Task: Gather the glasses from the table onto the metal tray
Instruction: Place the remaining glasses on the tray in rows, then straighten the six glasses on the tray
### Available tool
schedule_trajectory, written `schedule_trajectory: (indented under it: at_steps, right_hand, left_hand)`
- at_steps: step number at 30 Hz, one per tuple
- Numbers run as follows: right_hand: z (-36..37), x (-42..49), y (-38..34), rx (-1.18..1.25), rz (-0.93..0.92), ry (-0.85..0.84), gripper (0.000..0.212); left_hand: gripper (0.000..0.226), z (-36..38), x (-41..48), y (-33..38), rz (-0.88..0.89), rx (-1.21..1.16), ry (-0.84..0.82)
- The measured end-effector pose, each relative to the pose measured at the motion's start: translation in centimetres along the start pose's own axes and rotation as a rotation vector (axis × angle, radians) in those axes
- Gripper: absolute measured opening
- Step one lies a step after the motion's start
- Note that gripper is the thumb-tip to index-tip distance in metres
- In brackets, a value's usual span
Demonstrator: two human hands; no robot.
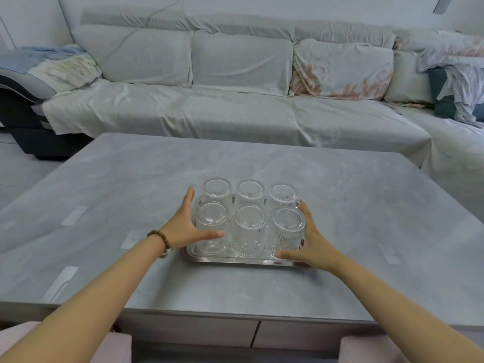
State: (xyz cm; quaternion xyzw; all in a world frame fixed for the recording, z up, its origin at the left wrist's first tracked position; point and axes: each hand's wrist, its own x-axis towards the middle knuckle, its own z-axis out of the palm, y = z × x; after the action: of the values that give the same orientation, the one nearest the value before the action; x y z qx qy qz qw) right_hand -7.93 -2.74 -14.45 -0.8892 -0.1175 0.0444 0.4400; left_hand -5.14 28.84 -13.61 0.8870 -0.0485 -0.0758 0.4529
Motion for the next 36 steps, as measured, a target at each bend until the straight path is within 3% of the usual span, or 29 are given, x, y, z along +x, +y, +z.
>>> schedule_trajectory:
  at_steps: [4, 11, 16, 25, 36]
  right_hand:
    - [0.0, 0.7, 0.5, -0.009, -0.018, -0.027, 0.125]
    - [0.0, 0.9, 1.5, -0.01, -0.032, -0.073, 0.125]
    - [0.1, 1.0, 1.9, -0.028, -0.033, -0.065, 0.124]
    - [-0.3, 1.3, 2.5, -0.042, 0.054, -0.079, 0.137]
    - [-0.3, 1.5, 2.8, -0.007, 0.064, -0.066, 0.133]
  left_hand:
    - [0.149, 1.1, 0.2, -1.2, 0.014, 0.044, -0.109]
    - [0.127, 1.8, 0.6, -1.7, 0.034, 0.179, -0.057]
    - [0.123, 2.1, 0.7, -1.7, 0.051, 0.193, -0.039]
    - [0.126, 2.5, 1.1, -1.6, 0.014, 0.321, -0.087]
    - [0.139, 2.9, 1.7, -2.3, -0.027, 0.345, -0.077]
